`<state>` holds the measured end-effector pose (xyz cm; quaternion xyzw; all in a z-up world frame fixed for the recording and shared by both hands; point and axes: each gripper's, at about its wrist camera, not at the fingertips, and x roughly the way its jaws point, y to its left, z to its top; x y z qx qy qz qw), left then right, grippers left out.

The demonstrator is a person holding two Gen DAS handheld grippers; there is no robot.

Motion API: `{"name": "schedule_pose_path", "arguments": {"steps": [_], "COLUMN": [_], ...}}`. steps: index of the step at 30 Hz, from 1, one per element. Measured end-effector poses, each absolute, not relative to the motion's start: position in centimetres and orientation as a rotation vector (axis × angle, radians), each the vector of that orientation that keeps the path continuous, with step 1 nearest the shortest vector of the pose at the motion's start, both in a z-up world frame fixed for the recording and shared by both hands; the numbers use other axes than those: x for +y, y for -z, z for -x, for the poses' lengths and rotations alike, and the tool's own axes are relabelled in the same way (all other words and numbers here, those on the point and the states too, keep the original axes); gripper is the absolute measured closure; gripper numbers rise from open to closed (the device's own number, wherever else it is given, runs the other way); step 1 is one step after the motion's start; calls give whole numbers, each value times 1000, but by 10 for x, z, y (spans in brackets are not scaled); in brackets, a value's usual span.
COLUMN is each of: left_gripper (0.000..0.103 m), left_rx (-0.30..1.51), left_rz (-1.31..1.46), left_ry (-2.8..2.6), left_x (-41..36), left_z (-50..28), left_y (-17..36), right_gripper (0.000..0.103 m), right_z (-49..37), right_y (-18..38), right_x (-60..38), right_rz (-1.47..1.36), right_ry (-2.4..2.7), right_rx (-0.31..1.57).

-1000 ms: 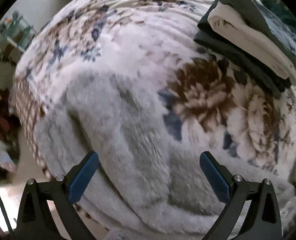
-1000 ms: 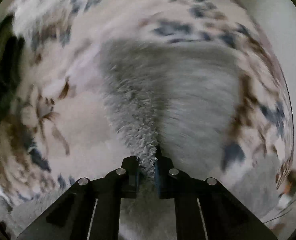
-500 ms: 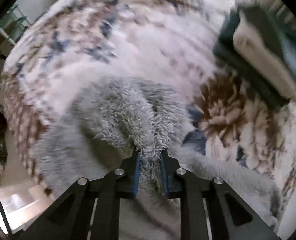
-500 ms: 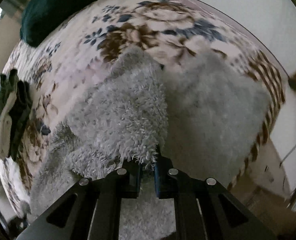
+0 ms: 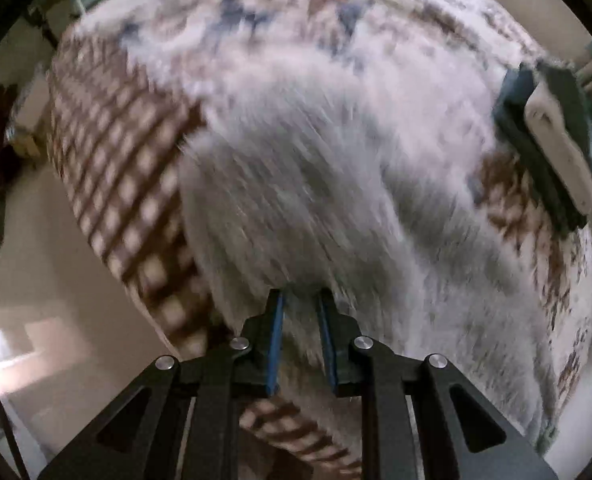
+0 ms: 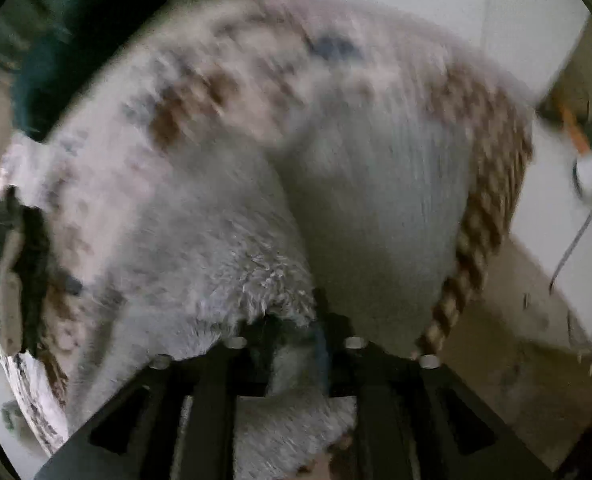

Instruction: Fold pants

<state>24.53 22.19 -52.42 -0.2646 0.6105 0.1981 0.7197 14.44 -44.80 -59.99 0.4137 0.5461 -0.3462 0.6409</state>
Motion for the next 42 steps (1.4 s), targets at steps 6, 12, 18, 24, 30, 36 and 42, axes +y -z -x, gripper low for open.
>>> {"name": "schedule_pose_path", "arguments": {"steps": [6, 12, 18, 24, 30, 36, 42], "left_gripper": [27, 22, 22, 85, 88, 87, 73], "left_rx": [1374, 1391, 1437, 1373, 1315, 1396, 1457], "left_rz": [575, 560, 587, 600, 589, 504, 331], "left_ry": [-374, -303, -289, -295, -249, -260, -342], "left_x": [180, 126, 97, 109, 110, 105, 84], "left_z": [-219, -233, -268, -269, -244, -233, -238], "left_y": [515, 524, 565, 568, 518, 540, 542], "right_gripper": [37, 37, 59, 93, 93, 93, 60], "right_z": [-103, -131, -165, -181, -154, -122, -109], "right_y": [619, 643, 671, 636, 581, 584, 648], "right_x": [-439, -415, -422, -437, -464, -474, -478], "right_rz": [-1253, -1347, -1385, -1135, -1075, -1094, -1133], "right_ry": [719, 535, 542, 548, 567, 595, 604], "right_rx": [1143, 1121, 1108, 1138, 1077, 1124, 1450]}}
